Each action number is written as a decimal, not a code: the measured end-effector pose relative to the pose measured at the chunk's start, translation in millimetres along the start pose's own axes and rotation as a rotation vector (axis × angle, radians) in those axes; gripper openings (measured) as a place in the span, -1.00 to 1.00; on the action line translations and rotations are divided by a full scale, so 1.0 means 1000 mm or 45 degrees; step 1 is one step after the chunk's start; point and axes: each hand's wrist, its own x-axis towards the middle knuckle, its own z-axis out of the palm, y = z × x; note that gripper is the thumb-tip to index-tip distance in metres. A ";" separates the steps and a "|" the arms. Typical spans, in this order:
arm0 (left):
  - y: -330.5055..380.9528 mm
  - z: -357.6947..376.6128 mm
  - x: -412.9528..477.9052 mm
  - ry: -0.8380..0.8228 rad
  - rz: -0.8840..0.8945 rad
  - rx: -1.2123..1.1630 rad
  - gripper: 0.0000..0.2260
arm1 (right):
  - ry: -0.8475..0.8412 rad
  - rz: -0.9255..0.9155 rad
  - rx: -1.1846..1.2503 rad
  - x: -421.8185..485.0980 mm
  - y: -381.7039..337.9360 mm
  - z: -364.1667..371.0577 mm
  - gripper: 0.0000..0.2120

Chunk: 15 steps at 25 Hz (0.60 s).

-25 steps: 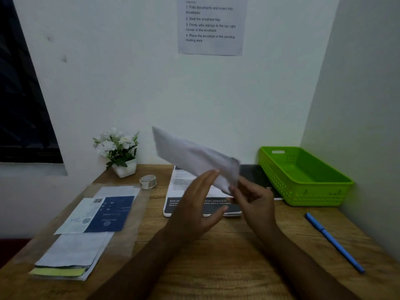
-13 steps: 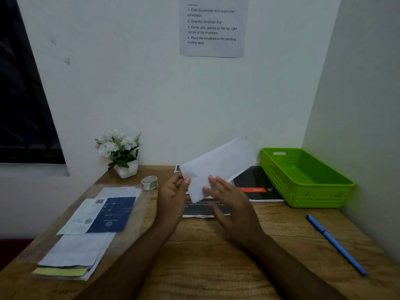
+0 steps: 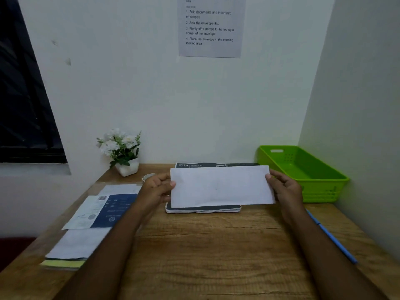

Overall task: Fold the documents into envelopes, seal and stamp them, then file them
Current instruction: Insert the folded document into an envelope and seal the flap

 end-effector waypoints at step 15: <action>0.015 -0.047 -0.010 -0.495 -0.555 0.688 -0.59 | -0.997 0.065 -0.967 -0.010 -0.011 -0.026 -0.86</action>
